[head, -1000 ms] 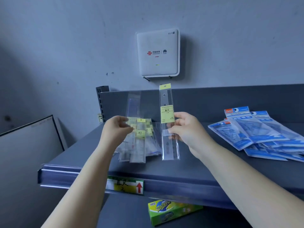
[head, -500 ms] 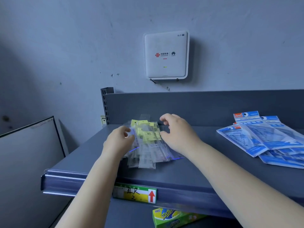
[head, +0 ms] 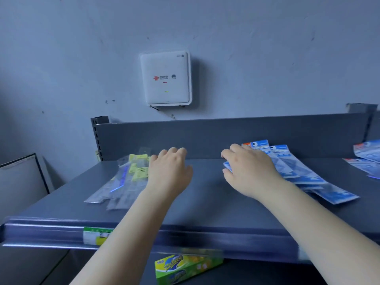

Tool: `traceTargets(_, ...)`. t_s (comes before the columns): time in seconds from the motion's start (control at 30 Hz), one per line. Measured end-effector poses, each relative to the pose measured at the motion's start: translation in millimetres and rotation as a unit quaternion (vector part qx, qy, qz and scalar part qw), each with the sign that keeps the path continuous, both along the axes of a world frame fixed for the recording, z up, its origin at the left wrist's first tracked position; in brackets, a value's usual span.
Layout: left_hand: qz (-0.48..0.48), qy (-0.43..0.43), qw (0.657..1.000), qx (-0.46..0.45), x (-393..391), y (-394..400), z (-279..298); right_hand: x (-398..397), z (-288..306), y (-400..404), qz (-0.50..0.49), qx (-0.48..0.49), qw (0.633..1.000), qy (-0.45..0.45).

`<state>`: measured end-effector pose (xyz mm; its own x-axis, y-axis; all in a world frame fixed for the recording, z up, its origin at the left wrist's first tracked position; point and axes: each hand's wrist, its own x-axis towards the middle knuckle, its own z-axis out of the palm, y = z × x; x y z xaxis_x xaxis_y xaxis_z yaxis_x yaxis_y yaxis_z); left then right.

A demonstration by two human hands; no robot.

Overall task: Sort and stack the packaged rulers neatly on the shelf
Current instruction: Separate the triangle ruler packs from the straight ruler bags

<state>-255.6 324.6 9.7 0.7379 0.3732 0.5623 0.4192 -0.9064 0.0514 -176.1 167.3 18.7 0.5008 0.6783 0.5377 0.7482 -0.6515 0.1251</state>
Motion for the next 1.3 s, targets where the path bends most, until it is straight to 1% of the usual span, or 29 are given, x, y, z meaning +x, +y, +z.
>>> traceTargets(0.13, -0.03, 0.014, 0.998, 0.05, 31.8, -59.6, 4.8, 22.5, 3.1, -51.2, -0.032, -0.027, 0.999, -0.012)
traceTargets(0.27, -0.062, 0.018, 0.996, 0.059, 60.9, -116.9, 9.9, 41.2, 7.6, -103.7, -0.06, -0.038, 0.997, -0.025)
traceTargets(0.5, -0.095, 0.044, 0.99, 0.1, 102.8, -208.0, 12.6, 68.9, 8.6, -189.2, -0.089, -0.048, 0.994, -0.03)
traceTargets(0.77, -0.14, 0.043, 0.985, 0.095, 147.5, -308.3, 3.7, 100.8, 0.9, -290.4, -0.128, -0.068, 0.989, -0.021)
traceTargets(1.03, -0.177, 0.071, 0.976, 0.102, 187.0, -374.0, -6.8, 132.0, -13.0, -370.8, -0.184, -0.065, 0.981, 0.008)
traceTargets(1.17, -0.187, 0.095, 0.969, 0.128, 210.2, -391.8, -5.0, 150.2, -15.0, -396.9, -0.21, -0.06, 0.975, 0.032)
traceTargets(1.3, -0.206, 0.128, 0.963, 0.116, 239.8, -405.2, -1.4, 172.1, -17.8, -414.3, -0.231, -0.049, 0.968, 0.083)
